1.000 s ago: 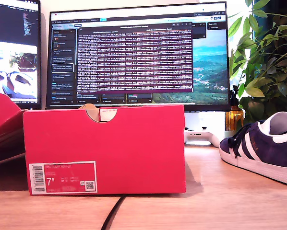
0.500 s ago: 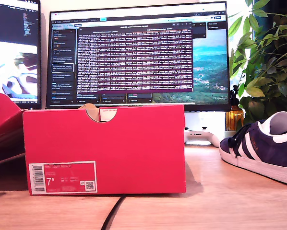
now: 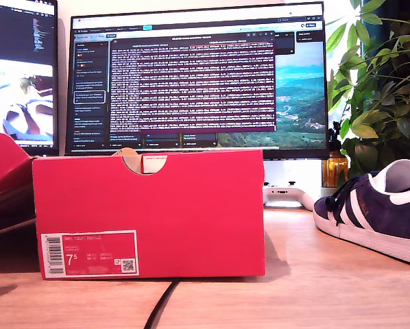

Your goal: Pack the blue shoes by picking the first shoe and placing it inside the red shoebox, left side, then picking and rotating the second shoe and placing it in the shoebox

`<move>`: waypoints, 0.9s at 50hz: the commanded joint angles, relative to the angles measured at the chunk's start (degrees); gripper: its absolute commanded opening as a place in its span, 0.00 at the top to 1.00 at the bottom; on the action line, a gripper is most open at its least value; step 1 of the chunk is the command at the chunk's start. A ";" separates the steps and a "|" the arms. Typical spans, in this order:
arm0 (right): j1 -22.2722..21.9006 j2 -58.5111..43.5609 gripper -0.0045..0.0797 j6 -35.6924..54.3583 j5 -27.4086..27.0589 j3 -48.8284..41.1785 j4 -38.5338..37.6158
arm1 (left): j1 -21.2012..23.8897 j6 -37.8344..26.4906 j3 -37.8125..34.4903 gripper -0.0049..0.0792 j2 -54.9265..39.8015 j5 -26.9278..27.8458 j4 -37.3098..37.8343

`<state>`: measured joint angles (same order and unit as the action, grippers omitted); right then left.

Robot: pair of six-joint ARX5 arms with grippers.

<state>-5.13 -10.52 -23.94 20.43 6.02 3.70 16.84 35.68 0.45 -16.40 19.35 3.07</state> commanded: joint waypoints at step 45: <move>12.22 -54.34 0.68 17.97 -6.19 46.77 37.42 | 0.24 1.88 1.92 0.97 -42.71 3.56 -42.51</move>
<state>5.85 -63.24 -7.11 14.90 51.40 40.75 16.84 37.23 1.10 -58.46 22.57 -38.15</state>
